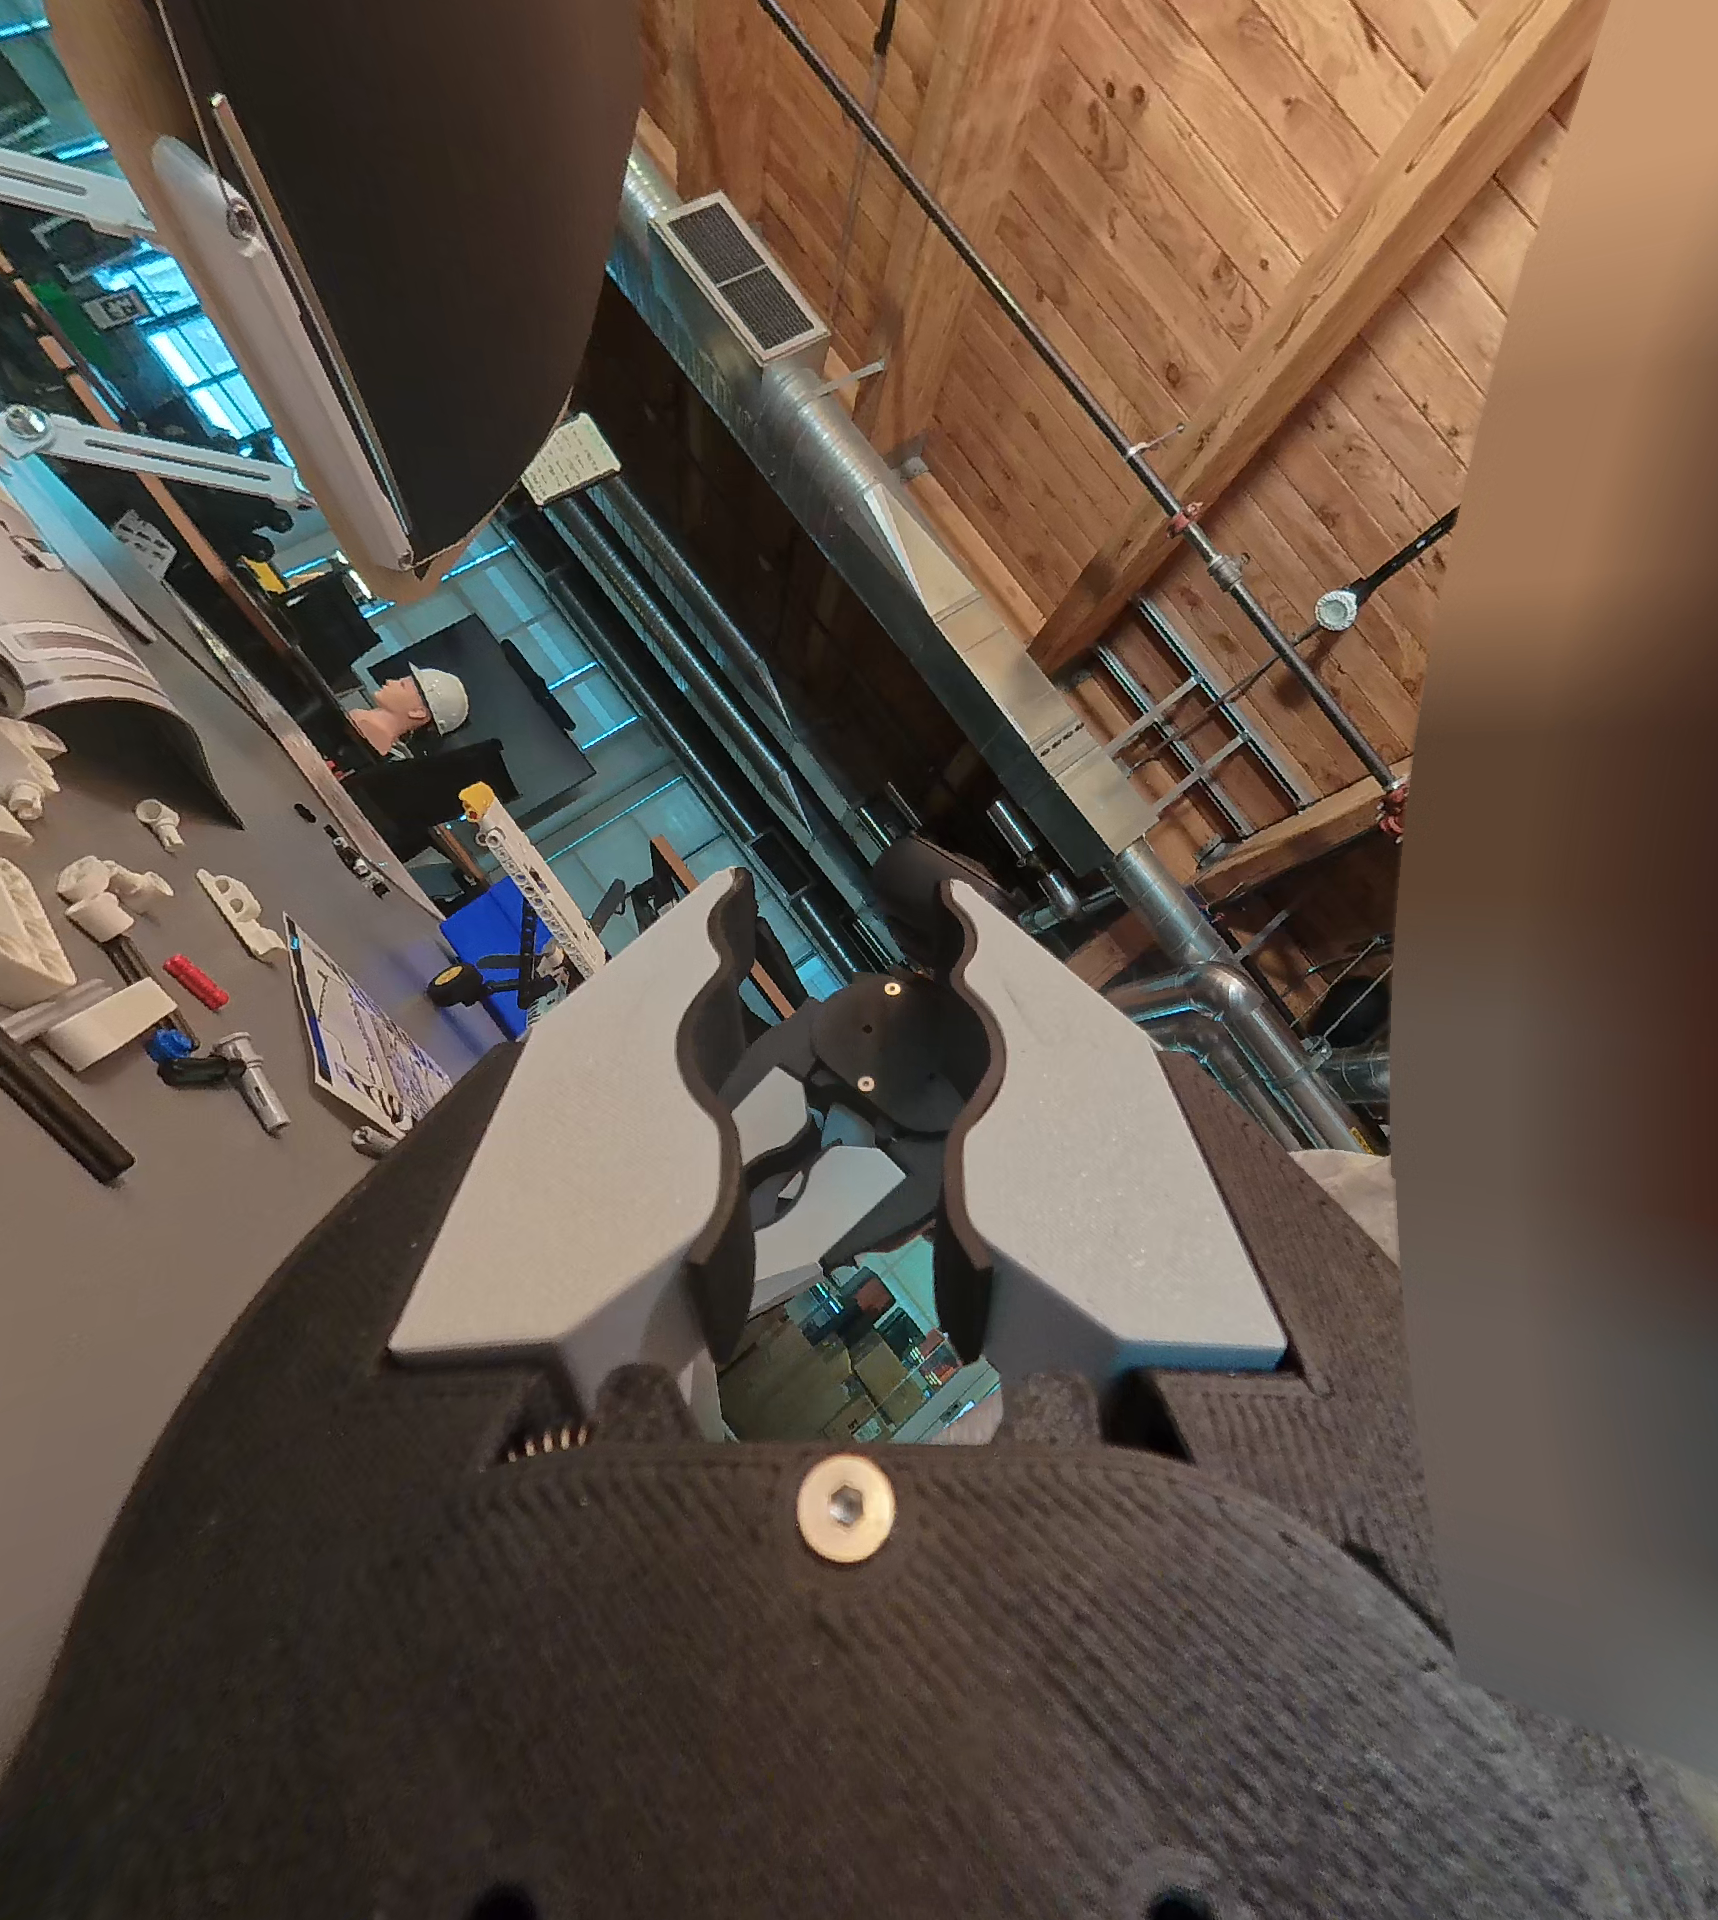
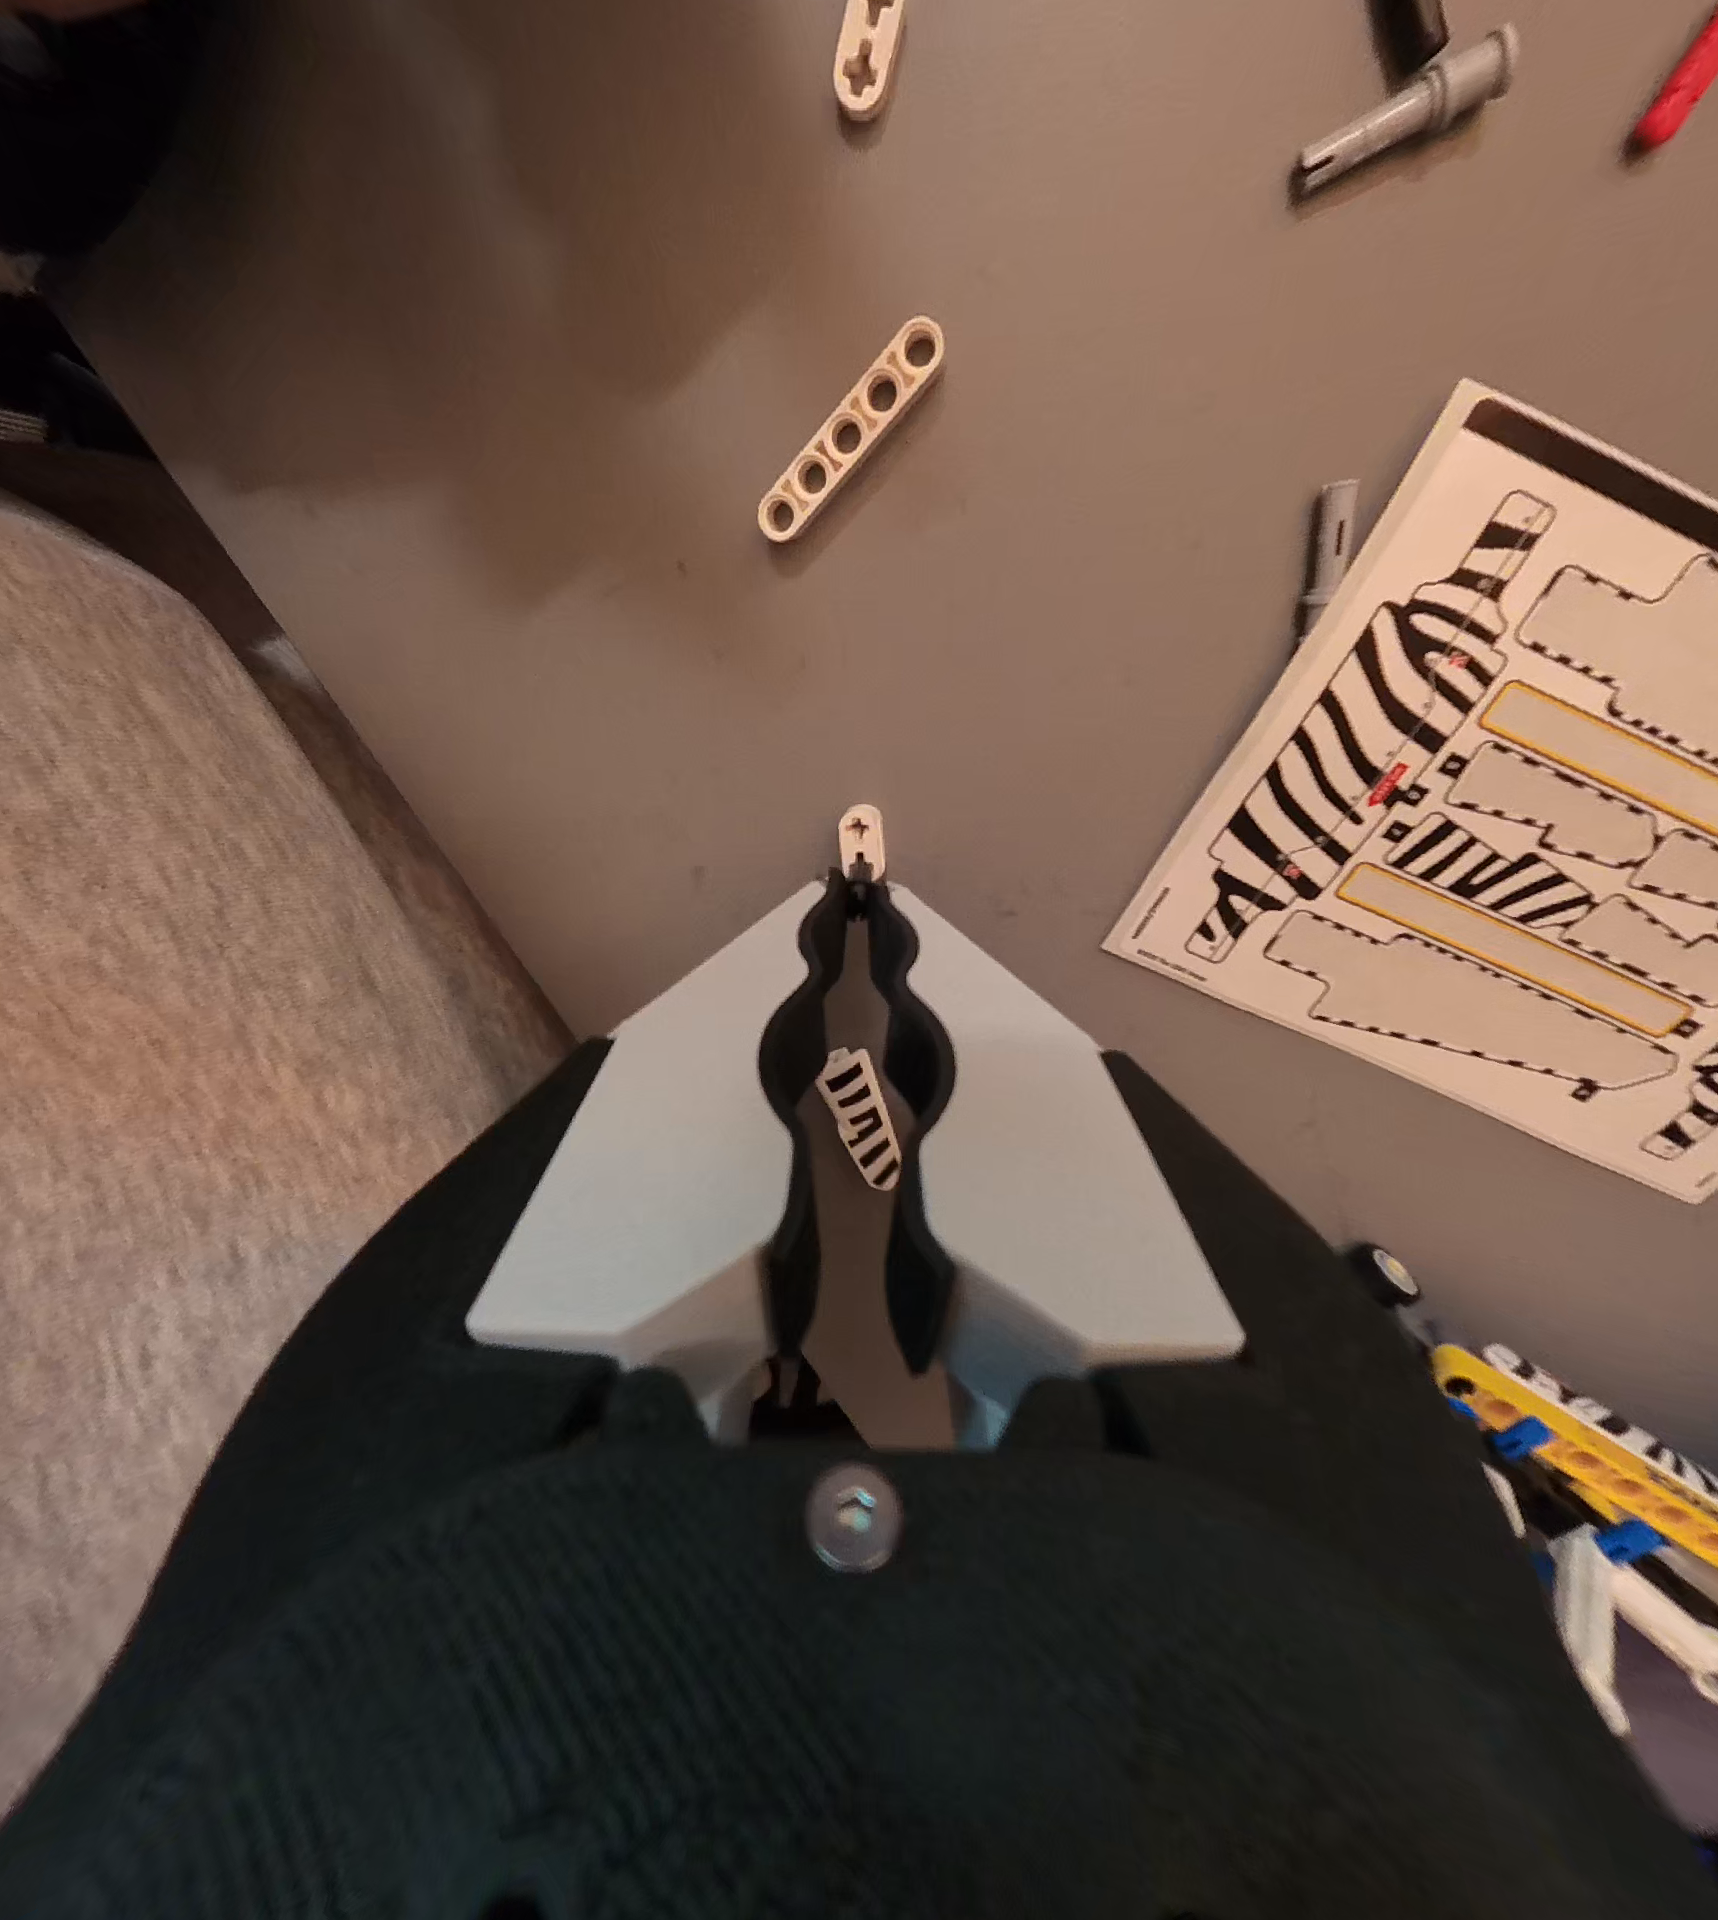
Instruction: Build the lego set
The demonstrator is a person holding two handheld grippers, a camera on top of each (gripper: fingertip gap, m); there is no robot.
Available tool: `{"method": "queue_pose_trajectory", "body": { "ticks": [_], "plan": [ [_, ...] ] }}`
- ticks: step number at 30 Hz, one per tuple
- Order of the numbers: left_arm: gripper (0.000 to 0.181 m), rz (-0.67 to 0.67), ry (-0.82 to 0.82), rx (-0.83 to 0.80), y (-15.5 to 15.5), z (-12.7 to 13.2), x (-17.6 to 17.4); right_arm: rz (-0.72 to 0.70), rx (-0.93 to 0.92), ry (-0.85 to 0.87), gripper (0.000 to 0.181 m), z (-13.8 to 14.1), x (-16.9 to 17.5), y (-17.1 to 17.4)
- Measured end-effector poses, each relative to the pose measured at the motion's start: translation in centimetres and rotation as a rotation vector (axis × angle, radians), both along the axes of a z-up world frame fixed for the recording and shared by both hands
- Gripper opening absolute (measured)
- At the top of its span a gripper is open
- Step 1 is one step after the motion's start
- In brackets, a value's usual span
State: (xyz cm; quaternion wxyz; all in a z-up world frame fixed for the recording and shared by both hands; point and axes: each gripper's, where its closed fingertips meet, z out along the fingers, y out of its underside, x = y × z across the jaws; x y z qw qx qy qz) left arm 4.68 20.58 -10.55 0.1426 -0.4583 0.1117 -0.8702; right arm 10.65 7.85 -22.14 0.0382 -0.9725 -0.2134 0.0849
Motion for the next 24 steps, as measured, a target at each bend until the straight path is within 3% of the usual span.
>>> {"method": "queue_pose_trajectory", "body": {
  "ticks": [7, 10, 18, 22, 24],
  "plan": [
    [0.032, -0.001, 0.0, -0.001, -0.1, 0.0, 0.0, 0.028, -0.001, 0.0, 0.004, -0.2, 0.0, 0.0],
    [0.033, -0.002, 0.001, -0.003, -0.1, 0.0, -0.1, 0.077, -0.015, -0.042, 0.003, -1.8, 0.2, -0.7],
    [0.032, 0.002, 0.003, -0.003, 0.0, -0.1, -0.1, 0.013, 0.068, -0.101, 0.002, -1.6, 1.1, -0.9],
    [0.032, 0.0, 0.001, 0.001, -0.1, 0.0, -0.1, -0.034, 0.182, 0.0, 0.003, -0.2, 0.5, 0.0],
    [0.032, 0.0, 0.0, 0.003, -0.1, 0.0, -0.1, -0.133, 0.236, 0.088, 0.003, 0.8, 0.5, 0.6]
  ]
}}
